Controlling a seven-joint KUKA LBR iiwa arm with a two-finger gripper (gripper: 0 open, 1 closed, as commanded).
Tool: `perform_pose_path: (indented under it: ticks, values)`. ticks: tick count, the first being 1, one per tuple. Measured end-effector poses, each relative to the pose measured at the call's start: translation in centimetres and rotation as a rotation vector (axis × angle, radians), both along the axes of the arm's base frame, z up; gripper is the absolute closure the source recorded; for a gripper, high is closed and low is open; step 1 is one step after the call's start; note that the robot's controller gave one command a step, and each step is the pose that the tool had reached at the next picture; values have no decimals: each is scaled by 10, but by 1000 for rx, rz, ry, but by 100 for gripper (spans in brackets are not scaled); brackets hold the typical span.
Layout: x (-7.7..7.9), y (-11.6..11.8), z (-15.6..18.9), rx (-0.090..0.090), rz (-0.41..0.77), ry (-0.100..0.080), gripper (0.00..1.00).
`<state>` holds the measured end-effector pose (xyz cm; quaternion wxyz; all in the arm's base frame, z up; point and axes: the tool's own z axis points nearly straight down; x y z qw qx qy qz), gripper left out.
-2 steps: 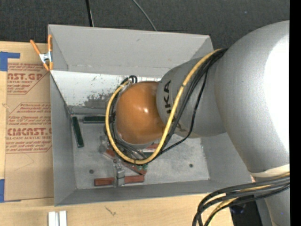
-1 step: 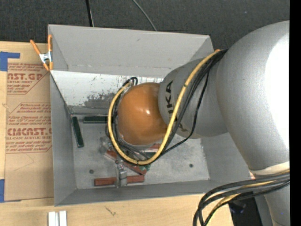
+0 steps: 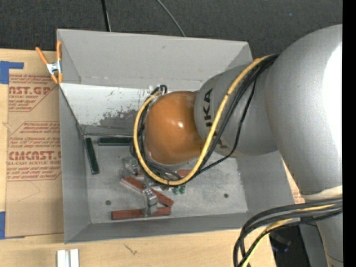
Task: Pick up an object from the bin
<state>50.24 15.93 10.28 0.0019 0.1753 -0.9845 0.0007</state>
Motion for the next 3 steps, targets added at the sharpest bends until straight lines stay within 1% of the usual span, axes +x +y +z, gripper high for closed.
perform_pose_path:
  ticks: [1, 2, 3]
  values:
    - [-10, -8, -13, 4, 51, -7, 0]
    - [-15, -26, -25, 7, 29, -11, 0]
    - [-3, -25, -27, 8, -155, -15, 100]
